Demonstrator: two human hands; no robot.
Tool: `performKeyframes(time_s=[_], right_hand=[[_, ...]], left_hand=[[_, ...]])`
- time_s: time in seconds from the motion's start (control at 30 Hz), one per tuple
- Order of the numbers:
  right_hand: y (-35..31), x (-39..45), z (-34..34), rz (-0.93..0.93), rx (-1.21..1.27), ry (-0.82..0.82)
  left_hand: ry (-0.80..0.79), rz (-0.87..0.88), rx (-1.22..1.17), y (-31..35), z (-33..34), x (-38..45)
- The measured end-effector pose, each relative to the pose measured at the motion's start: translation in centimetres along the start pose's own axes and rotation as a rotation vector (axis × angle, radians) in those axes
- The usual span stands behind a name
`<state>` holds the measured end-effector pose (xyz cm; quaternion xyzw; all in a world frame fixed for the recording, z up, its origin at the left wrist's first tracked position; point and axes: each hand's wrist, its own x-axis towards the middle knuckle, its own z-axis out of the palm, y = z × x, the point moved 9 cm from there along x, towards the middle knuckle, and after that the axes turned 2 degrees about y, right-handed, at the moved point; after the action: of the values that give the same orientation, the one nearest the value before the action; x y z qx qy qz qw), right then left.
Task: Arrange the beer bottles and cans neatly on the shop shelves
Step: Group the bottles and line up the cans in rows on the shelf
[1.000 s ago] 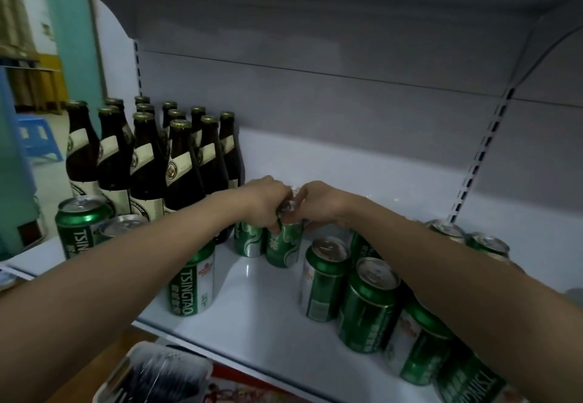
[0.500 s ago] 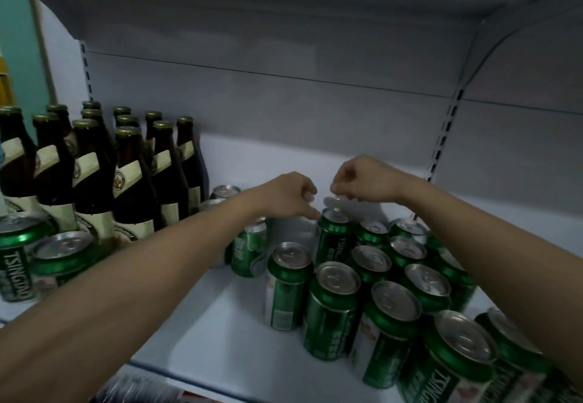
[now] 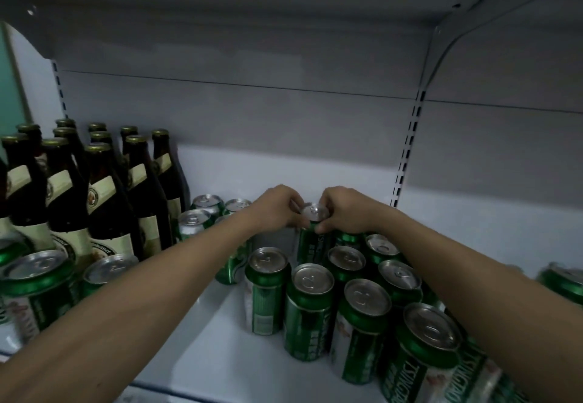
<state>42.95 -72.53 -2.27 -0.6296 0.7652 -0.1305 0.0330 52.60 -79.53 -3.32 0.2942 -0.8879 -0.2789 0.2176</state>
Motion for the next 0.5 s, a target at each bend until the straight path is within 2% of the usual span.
performKeyframes(time_s=[0.1, 0.27, 0.4, 0.5], right_hand=[[-1.5, -0.9, -2.7, -0.038, 0.190, 0.128], [-5.8, -3.8, -6.7, -0.086, 0.671, 0.220], [-9.3, -5.2, -7.5, -0.117, 0.797, 0.212], [-12.0, -5.9, -5.9, -0.136, 0.787, 0.156]], left_hand=[[0.077, 0.023, -0.093, 1.4, -3.0, -0.9], [0.121, 0.083, -0.166, 4.4, -8.9, -4.0], [0.084, 0.068, -0.152, 5.3, -12.2, -7.9], [0.013, 0.059, -0.069, 4.6, -13.3, -10.9]])
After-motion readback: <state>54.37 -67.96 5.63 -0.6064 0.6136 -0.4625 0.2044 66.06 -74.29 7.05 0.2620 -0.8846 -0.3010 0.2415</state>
